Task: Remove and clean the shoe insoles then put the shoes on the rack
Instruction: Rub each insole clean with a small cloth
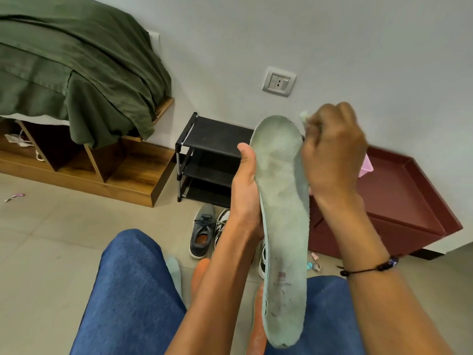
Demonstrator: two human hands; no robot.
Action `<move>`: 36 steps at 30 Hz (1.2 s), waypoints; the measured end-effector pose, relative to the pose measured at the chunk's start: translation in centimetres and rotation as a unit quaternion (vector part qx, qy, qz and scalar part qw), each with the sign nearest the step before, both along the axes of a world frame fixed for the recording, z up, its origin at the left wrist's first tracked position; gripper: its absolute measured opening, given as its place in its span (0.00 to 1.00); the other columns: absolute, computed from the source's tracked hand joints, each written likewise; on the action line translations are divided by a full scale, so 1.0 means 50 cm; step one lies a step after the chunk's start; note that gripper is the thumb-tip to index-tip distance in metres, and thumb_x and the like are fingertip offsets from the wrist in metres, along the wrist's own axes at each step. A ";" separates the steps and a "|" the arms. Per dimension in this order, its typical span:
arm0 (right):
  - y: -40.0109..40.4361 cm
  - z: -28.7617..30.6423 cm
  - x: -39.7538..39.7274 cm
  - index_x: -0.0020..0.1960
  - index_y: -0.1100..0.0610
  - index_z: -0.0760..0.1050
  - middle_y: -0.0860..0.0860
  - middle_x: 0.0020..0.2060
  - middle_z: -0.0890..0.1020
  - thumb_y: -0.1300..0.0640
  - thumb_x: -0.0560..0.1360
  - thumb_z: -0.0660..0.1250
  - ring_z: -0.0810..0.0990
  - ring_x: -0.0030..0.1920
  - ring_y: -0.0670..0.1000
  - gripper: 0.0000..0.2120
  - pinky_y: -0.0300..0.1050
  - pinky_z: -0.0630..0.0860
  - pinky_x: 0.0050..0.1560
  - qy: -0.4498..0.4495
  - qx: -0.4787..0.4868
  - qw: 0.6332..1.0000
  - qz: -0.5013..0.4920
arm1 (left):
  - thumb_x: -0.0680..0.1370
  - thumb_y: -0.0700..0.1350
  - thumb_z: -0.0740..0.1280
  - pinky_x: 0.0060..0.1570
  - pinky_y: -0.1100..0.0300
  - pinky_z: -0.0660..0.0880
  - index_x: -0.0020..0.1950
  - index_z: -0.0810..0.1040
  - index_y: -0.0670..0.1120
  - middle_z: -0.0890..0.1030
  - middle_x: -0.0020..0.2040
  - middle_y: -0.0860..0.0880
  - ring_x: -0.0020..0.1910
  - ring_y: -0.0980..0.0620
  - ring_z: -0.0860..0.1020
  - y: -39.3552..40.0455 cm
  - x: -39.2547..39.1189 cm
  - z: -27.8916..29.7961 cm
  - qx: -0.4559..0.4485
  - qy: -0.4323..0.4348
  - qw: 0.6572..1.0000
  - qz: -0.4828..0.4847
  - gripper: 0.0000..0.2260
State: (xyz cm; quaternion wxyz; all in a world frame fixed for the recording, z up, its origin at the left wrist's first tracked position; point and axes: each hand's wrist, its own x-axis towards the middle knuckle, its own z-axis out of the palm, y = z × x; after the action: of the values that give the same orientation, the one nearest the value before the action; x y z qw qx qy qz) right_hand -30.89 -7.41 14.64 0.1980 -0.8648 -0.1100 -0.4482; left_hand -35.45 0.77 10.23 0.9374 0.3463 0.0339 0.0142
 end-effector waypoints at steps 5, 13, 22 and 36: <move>0.002 0.002 -0.021 0.44 0.59 0.80 0.50 0.40 0.77 0.67 0.72 0.63 0.72 0.36 0.40 0.08 0.25 0.66 0.41 0.073 0.083 0.983 0.149 | 0.82 0.56 0.43 0.25 0.66 0.75 0.39 0.78 0.42 0.82 0.29 0.49 0.27 0.56 0.81 0.002 -0.001 0.016 0.001 -0.002 1.000 -0.021 0.30; 0.026 0.002 -0.021 0.41 0.57 0.81 0.49 0.42 0.78 0.63 0.72 0.67 0.72 0.36 0.40 0.05 0.26 0.68 0.40 0.173 0.092 0.968 0.156 | 0.82 0.55 0.41 0.21 0.66 0.74 0.42 0.75 0.40 0.80 0.24 0.48 0.24 0.57 0.79 0.015 -0.006 0.014 0.025 0.020 0.999 -0.031 0.29; 0.038 -0.046 -0.025 0.40 0.60 0.80 0.54 0.38 0.82 0.69 0.68 0.65 0.80 0.38 0.51 0.07 0.42 0.75 0.41 0.104 0.001 0.979 0.176 | 0.82 0.58 0.43 0.31 0.66 0.77 0.47 0.76 0.42 0.82 0.31 0.48 0.31 0.55 0.82 0.030 -0.005 -0.021 0.036 0.055 0.995 -0.069 0.28; -0.031 0.008 -0.024 0.38 0.53 0.80 0.43 0.31 0.77 0.67 0.71 0.67 0.73 0.28 0.39 0.10 0.33 0.71 0.29 0.269 0.115 0.936 0.195 | 0.80 0.63 0.42 0.31 0.51 0.80 0.51 0.76 0.42 0.84 0.39 0.43 0.36 0.45 0.83 0.013 -0.004 -0.034 0.008 0.075 0.989 -0.129 0.32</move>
State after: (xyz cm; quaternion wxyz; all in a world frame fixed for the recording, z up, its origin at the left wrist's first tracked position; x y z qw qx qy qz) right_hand -32.09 -8.96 15.02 0.4017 -0.8859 -0.1668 -0.1612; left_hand -35.63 1.42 8.50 0.9234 0.3552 0.0593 -0.1328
